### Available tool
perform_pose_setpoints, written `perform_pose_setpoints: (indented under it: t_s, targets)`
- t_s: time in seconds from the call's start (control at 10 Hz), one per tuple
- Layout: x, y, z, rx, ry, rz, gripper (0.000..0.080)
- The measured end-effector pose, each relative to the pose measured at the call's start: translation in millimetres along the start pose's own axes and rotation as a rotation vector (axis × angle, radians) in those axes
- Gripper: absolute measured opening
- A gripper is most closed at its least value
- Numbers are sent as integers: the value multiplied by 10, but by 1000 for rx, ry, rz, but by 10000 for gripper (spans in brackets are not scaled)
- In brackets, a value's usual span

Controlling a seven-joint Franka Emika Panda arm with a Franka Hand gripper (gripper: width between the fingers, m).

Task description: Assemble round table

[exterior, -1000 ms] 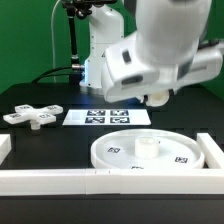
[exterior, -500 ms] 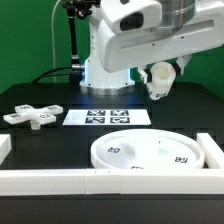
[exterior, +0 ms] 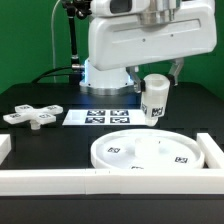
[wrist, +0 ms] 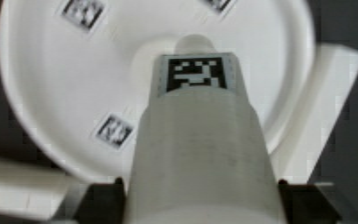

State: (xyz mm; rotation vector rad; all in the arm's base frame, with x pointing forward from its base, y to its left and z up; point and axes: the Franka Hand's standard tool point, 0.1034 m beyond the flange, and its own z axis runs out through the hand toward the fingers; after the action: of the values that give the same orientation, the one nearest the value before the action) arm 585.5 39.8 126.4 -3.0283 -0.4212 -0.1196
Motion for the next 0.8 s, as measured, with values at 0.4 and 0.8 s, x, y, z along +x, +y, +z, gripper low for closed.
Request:
perform_pose_setpoints:
  t_s: [0.4, 0.8]
  targets:
    - [17, 149, 29, -87, 235, -13, 409]
    - [-101, 74, 64, -101, 260, -22, 409]
